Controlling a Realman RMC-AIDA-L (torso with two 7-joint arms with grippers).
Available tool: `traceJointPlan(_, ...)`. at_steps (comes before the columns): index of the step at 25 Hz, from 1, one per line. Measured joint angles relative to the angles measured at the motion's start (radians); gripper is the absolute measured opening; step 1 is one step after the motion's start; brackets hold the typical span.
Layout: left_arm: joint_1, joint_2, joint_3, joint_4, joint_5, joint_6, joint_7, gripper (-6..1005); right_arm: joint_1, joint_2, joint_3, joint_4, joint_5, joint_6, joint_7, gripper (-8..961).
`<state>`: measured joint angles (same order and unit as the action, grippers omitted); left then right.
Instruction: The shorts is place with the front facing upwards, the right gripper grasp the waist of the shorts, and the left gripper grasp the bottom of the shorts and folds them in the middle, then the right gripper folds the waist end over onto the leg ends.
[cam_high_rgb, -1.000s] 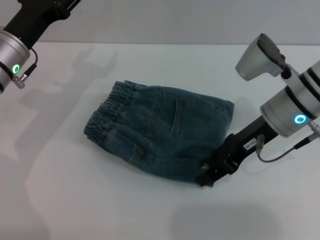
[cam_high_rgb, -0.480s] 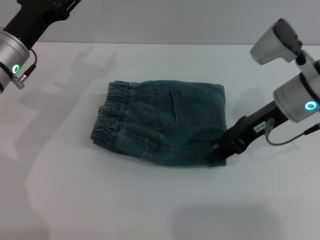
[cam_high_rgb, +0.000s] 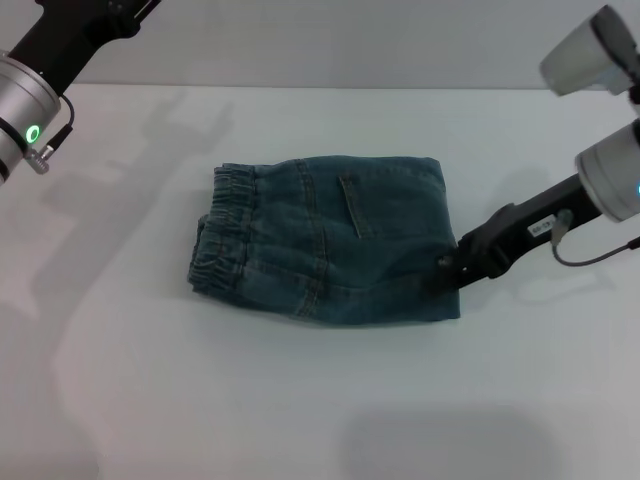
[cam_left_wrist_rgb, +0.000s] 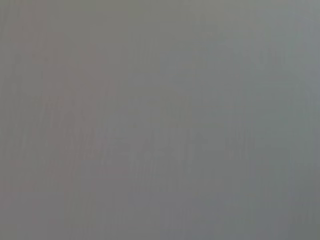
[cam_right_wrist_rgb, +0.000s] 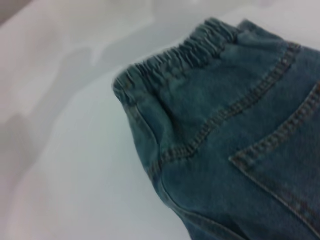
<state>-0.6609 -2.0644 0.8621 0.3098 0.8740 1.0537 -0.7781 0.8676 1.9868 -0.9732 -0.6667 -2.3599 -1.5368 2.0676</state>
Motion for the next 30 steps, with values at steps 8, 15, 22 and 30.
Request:
traceJointPlan(8, 0.002, -0.001, 0.000, 0.001, -0.097, 0.007, 0.002, 784, -0.125, 0.012, 0.114, -0.234, 0.154, -0.107, -0.070, 491)
traceJointPlan(15, 0.015, 0.000, 0.000, 0.000, -0.212, 0.023, 0.026, 784, -0.293, 0.016, 0.346, -0.208, 0.487, 0.057, -0.392, 491)
traceJointPlan(22, 0.040, 0.000, 0.000, -0.002, -0.291, 0.037, 0.087, 784, -0.399, 0.052, 0.506, 0.028, 0.996, 0.319, -0.977, 491)
traceJointPlan(30, 0.069, -0.002, 0.000, -0.064, -0.385, 0.043, 0.192, 785, -0.379, 0.064, 0.570, 0.332, 1.639, 0.428, -1.688, 491)
